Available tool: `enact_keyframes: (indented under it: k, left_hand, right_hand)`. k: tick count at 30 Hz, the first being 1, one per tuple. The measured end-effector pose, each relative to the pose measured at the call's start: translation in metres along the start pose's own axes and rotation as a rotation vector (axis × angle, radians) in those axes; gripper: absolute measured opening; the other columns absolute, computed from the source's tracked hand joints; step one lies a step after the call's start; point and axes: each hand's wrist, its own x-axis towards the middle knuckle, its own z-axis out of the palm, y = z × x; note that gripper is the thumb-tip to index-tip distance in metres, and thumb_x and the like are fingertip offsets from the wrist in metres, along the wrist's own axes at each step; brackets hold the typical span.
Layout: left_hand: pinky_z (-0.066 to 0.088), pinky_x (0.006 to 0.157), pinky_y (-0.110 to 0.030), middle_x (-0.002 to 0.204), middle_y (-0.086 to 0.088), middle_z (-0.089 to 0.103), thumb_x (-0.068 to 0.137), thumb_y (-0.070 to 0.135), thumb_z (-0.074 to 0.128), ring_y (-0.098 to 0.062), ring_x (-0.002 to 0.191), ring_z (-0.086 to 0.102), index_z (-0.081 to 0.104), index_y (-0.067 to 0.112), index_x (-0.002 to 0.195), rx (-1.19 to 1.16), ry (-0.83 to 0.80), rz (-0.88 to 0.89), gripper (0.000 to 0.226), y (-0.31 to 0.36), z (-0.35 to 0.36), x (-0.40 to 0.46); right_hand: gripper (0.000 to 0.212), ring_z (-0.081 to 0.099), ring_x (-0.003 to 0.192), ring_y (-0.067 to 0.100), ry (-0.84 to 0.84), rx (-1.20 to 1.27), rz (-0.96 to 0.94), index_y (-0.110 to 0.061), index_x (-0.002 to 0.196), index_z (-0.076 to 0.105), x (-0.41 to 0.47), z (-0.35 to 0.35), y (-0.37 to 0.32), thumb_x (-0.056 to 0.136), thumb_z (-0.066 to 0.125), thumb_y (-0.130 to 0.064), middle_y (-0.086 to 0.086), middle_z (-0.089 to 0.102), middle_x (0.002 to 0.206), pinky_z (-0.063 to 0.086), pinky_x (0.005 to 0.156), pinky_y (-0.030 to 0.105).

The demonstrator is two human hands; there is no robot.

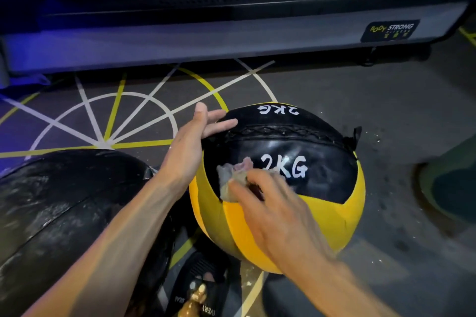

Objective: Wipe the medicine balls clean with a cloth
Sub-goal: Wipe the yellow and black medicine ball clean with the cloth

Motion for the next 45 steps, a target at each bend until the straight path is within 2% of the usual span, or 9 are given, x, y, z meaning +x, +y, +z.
enact_keyframes:
  k: [4,8,11,16,21,25,29,34,45]
  left_hand:
    - [0.023,0.121,-0.054,0.126,0.019,0.07,0.095,0.079,0.015,-0.011,0.139,0.049,0.07,0.051,0.118,-0.002,-0.038,0.006,0.065,-0.006,-0.003,-0.002]
    - [0.02,0.123,-0.051,0.127,0.015,0.071,0.103,0.07,0.007,-0.006,0.141,0.046,0.063,0.036,0.133,-0.075,-0.104,-0.039,0.072,-0.002,0.003,-0.005]
    - [0.013,0.124,-0.051,0.131,0.016,0.069,0.099,0.075,0.005,-0.004,0.144,0.04,0.056,0.036,0.141,-0.084,-0.17,-0.036,0.077,-0.003,0.008,-0.008]
    - [0.01,0.124,-0.05,0.133,0.013,0.069,0.098,0.075,0.003,-0.005,0.145,0.04,0.052,0.033,0.145,-0.117,-0.195,-0.03,0.08,-0.01,0.004,-0.009]
    - [0.031,0.117,-0.039,0.131,0.006,0.071,0.103,0.064,0.007,-0.007,0.133,0.055,0.058,0.023,0.141,-0.165,-0.183,-0.006,0.075,-0.006,-0.001,-0.015]
    - [0.048,0.103,-0.026,0.124,0.008,0.073,0.102,0.057,0.045,-0.007,0.122,0.063,0.069,0.02,0.125,-0.037,-0.146,0.157,0.05,0.003,0.0,-0.022]
    - [0.037,0.113,-0.046,0.132,0.022,0.059,0.081,0.069,0.066,-0.007,0.133,0.05,0.076,0.034,0.091,0.275,-0.173,0.251,0.038,-0.006,0.001,-0.032]
    - [0.024,0.118,-0.055,0.141,0.032,0.041,0.073,0.076,0.069,-0.006,0.146,0.027,0.077,0.036,0.082,0.356,-0.193,0.239,0.042,-0.004,0.012,-0.041]
    - [0.023,0.118,-0.059,0.153,0.032,0.036,0.095,0.042,0.067,-0.004,0.148,0.022,0.076,0.036,0.092,0.348,-0.256,0.233,0.011,-0.005,0.008,-0.045]
  right_hand:
    - [0.027,0.053,0.091,0.016,0.174,0.151,0.195,-0.016,0.117,0.069,-0.001,-0.013,0.051,0.09,0.072,-0.014,0.002,0.053,0.111,0.051,0.072,0.03]
    - [0.031,0.053,0.093,0.009,0.327,0.222,0.503,-0.017,0.123,0.069,0.0,-0.023,0.079,0.092,0.071,-0.018,-0.001,0.051,0.114,0.05,0.08,0.024]
    - [0.029,0.05,0.09,0.009,0.309,0.245,0.38,-0.013,0.117,0.068,0.0,-0.015,0.042,0.089,0.072,-0.011,-0.001,0.049,0.112,0.044,0.074,0.013]
    - [0.026,0.052,0.086,0.02,0.103,0.138,-0.058,-0.016,0.114,0.067,-0.015,0.0,0.01,0.089,0.07,-0.01,0.001,0.05,0.11,0.052,0.067,0.034]
    - [0.031,0.06,0.083,0.011,0.251,0.351,0.281,-0.019,0.123,0.069,-0.017,-0.016,0.044,0.093,0.069,-0.025,-0.01,0.047,0.112,0.055,0.061,0.025]
    - [0.03,0.065,0.075,0.01,0.241,0.447,0.345,-0.023,0.125,0.07,-0.021,-0.02,0.037,0.095,0.067,-0.029,-0.015,0.049,0.11,0.055,0.058,0.026]
    - [0.028,0.06,0.084,0.001,0.287,0.504,0.381,-0.022,0.12,0.072,-0.025,-0.019,0.027,0.093,0.074,-0.023,-0.011,0.055,0.106,0.045,0.065,0.009]
    - [0.031,0.054,0.092,-0.008,0.278,0.524,0.33,-0.02,0.121,0.071,-0.025,-0.008,0.006,0.09,0.072,-0.022,-0.012,0.053,0.106,0.037,0.075,0.002]
    - [0.03,0.058,0.095,0.012,0.216,0.303,0.176,-0.016,0.125,0.067,-0.026,-0.007,0.027,0.095,0.068,-0.014,-0.003,0.054,0.114,0.05,0.078,0.022]
